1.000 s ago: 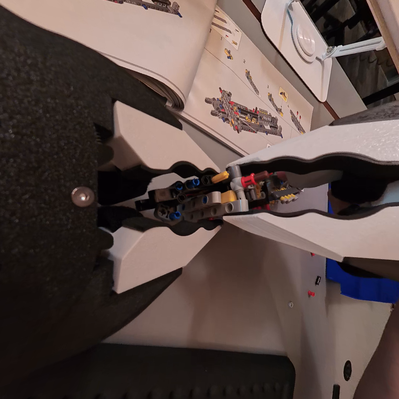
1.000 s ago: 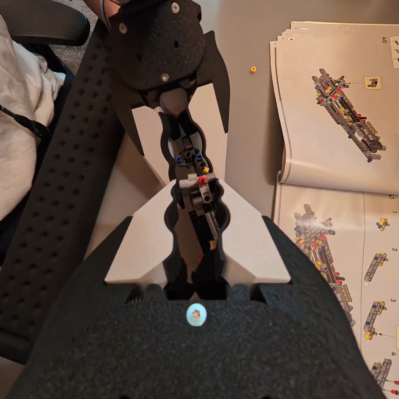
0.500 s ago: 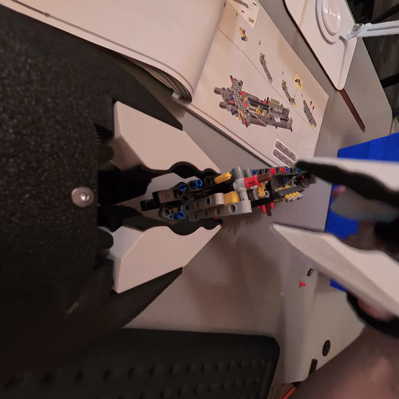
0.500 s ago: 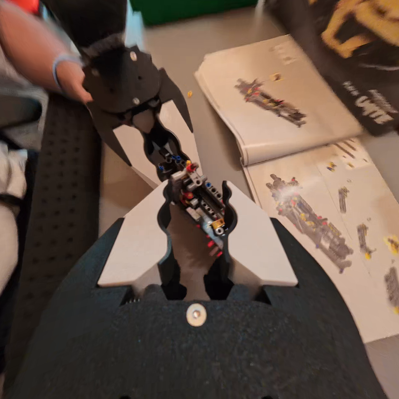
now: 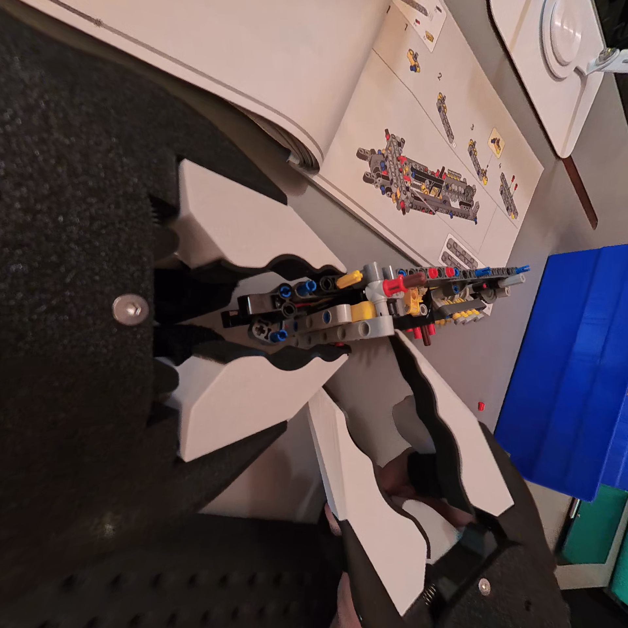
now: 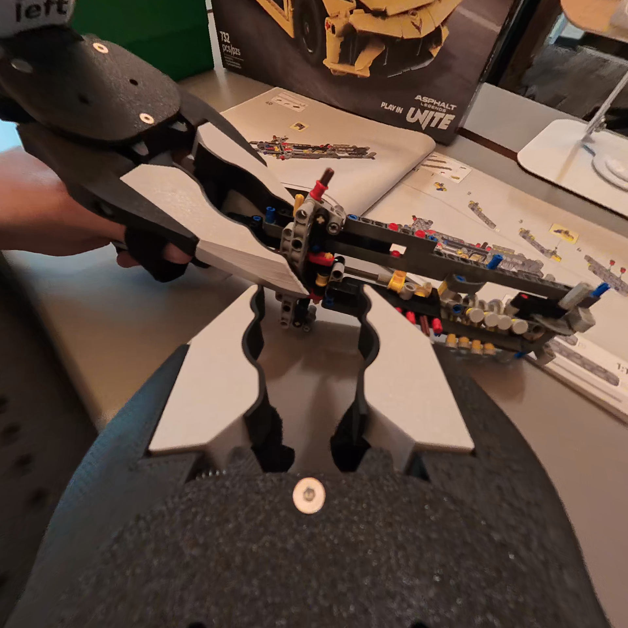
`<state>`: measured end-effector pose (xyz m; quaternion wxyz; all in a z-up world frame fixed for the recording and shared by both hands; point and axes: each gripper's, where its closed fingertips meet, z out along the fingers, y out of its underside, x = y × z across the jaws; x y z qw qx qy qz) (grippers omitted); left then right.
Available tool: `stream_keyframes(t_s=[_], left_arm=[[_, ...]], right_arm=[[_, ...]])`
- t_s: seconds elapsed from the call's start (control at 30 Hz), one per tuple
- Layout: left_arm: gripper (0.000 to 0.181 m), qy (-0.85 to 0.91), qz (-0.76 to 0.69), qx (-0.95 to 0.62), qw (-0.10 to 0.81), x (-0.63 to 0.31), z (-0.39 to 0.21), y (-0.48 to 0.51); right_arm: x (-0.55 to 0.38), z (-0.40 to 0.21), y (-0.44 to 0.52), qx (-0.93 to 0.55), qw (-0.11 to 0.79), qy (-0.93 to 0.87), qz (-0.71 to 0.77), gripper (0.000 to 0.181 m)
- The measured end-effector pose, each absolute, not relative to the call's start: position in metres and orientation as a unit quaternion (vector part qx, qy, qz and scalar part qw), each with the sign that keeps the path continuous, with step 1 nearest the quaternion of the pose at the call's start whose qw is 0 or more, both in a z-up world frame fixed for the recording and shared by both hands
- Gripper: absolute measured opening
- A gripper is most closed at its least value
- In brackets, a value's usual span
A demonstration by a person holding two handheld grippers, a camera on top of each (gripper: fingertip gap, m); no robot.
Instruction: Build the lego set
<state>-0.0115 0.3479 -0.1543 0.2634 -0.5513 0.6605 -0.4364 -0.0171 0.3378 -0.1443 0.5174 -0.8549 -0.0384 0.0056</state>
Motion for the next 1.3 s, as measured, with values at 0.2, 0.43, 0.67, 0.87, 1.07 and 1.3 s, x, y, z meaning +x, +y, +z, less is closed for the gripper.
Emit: stream_keyframes(t_s=[0.2, 0.43, 0.67, 0.87, 1.07, 1.3], left_arm=[[0.034, 0.658, -0.441, -0.557, 0.251, -0.011, -0.155, 0.352], [0.035, 0.668, -0.415, -0.547, 0.286, -0.01, -0.154, 0.352], [0.035, 0.68, -0.381, -0.538, 0.32, -0.009, -0.154, 0.345], [0.038, 0.708, -0.357, -0.509, 0.335, -0.011, -0.158, 0.343], [0.064, 0.741, -0.376, -0.461, 0.313, -0.028, -0.147, 0.346], [0.066, 0.677, -0.525, -0.479, 0.189, -0.027, -0.126, 0.362]], right_arm=[[-0.021, -0.141, 0.338, -0.849, 0.523, -0.08, -0.005, 0.043], [-0.021, -0.091, 0.336, -0.797, 0.598, -0.055, 0.071, 0.016], [-0.022, -0.115, 0.347, -0.826, 0.558, -0.057, 0.056, 0.008], [-0.021, -0.116, 0.345, -0.825, 0.557, -0.079, 0.047, 0.007], [-0.021, -0.113, 0.347, -0.823, 0.561, -0.074, 0.052, 0.007], [-0.017, -0.113, 0.349, -0.819, 0.568, -0.054, 0.064, 0.006]])
